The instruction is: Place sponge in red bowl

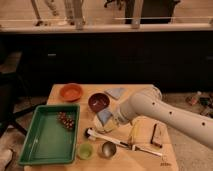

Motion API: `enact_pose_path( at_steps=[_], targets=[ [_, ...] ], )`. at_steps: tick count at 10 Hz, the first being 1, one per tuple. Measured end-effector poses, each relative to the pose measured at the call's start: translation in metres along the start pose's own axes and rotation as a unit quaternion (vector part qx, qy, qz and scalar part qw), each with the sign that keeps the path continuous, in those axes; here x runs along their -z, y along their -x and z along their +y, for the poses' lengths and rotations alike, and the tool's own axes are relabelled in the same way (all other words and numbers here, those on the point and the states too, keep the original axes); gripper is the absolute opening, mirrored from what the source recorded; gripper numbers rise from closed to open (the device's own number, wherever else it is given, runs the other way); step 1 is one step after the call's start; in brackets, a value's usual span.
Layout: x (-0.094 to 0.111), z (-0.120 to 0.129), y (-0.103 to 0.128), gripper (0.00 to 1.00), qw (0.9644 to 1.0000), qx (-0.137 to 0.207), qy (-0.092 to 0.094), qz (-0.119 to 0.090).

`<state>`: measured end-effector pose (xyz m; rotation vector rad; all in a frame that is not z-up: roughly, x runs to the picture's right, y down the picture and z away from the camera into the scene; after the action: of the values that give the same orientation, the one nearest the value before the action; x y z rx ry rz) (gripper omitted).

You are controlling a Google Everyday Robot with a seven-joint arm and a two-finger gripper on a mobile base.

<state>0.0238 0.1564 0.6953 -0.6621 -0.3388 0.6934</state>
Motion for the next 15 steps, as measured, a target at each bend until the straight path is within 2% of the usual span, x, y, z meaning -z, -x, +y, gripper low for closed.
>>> enact_pose_path(
  at_steps=[5,9,12,15],
  targets=[
    [0.0,-0.001,0.002,0.0,1.0,0.005,-0.004,0.001],
    [-0.01,-0.005,0.046,0.0,0.997,0.075,-0.019,-0.009],
    [-0.01,-0.013,0.057,0.0,0.9954,0.091,-0.02,-0.022],
    [-0.023,-0.03,0.075,0.0,0.9929,0.109,-0.016,-0.045]
  ],
)
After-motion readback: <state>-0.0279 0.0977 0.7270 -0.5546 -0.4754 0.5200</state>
